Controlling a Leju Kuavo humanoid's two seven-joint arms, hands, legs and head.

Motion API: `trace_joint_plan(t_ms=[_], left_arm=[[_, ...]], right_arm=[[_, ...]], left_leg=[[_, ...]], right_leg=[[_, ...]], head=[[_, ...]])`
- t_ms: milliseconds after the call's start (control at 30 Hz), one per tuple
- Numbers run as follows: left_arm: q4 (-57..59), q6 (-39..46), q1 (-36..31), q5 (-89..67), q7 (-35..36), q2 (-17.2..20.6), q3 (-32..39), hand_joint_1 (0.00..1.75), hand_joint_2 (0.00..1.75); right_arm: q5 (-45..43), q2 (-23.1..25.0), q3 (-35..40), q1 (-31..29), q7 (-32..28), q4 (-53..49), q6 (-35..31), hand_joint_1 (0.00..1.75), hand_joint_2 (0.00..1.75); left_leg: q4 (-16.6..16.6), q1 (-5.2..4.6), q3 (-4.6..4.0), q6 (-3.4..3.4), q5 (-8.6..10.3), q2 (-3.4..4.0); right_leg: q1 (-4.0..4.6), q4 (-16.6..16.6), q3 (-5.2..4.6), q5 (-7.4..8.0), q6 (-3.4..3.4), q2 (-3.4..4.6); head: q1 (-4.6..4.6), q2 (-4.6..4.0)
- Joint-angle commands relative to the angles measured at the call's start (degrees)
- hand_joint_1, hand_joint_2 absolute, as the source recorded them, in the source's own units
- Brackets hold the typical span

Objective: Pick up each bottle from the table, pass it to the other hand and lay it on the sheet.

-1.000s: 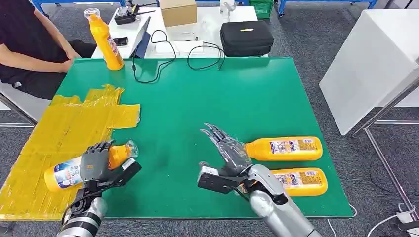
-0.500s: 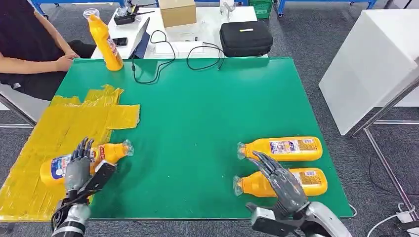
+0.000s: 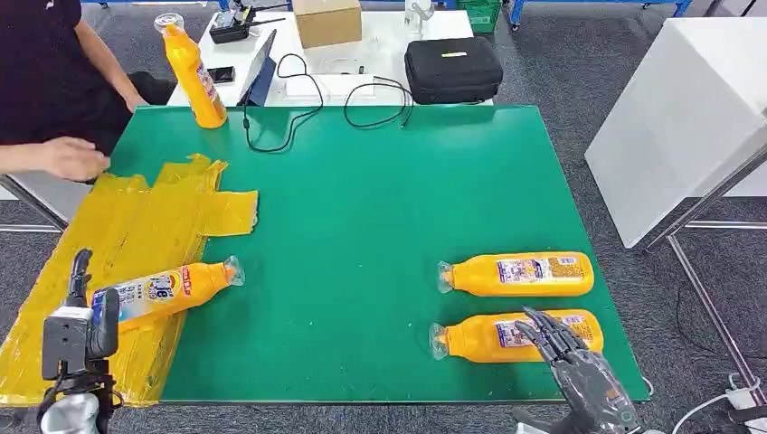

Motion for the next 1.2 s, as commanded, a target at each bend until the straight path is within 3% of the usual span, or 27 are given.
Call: trace_joint_plan(t_ms=[33, 200, 467, 533, 933, 1200], left_arm=[[-11.8, -1.8, 3.0, 1.8, 0.4, -4.5, -3.3, 0.0, 0.0], [-12.8, -1.5, 3.2, 2.3, 0.7, -4.2, -4.6, 0.0, 0.0], [-12.8, -1.4, 3.2, 2.5, 0.8, -4.0, -4.7, 0.0, 0.0], [-13.3, -1.1, 3.8, 3.9, 1.0, -3.3, -4.4, 0.0, 0.0], [-13.3, -1.6, 3.9, 5.2, 1.1, -3.3, -3.5, 0.0, 0.0], [-13.0, -2.2, 3.6, 6.0, 1.0, -3.2, -3.7, 0.0, 0.0]], right_arm=[[1.2, 3.0, -1.4, -2.8, 1.7, 7.1, 1.5, 0.0, 1.75], [0.9, 4.6, -2.0, -6.6, 0.5, 11.8, 3.3, 0.0, 1.75], [1.1, 4.8, -2.1, -7.0, 0.4, 12.3, 3.6, 0.0, 1.75], [1.5, 4.7, -5.6, -7.6, -0.6, 13.5, 6.2, 0.0, 1.75], [1.6, 3.1, -8.9, -7.1, -1.1, 13.0, 9.4, 0.0, 1.75], [3.0, 3.4, -6.8, -10.0, -1.1, 17.8, 11.7, 0.0, 1.75]], left_leg=[[0.0, 0.09, 0.07, -0.01, -0.05, -0.02], [0.0, 0.07, 0.07, 0.03, -0.05, 0.03], [-0.1, 0.12, 0.16, 0.01, -0.08, 0.05], [0.0, 0.05, 0.08, 0.02, -0.05, 0.01], [0.0, 0.02, 0.02, 0.03, -0.06, -0.01], [-0.1, 0.11, 0.17, 0.01, -0.1, 0.06]], right_leg=[[0.1, -0.1, 0.14, 0.0, -0.04, -0.07], [0.08, -0.2, 0.13, 0.03, -0.04, -0.02], [0.14, -0.2, 0.24, 0.03, -0.08, -0.02], [0.07, -0.2, 0.13, 0.02, -0.04, -0.03], [0.03, -0.1, 0.09, -0.01, -0.04, -0.05], [0.14, -0.2, 0.26, 0.0, -0.08, -0.01]], head=[[-0.02, 0.0], [0.0, 0.0], [-0.02, 0.0], [0.0, 0.0], [-0.02, 0.0], [-0.02, 0.0]])
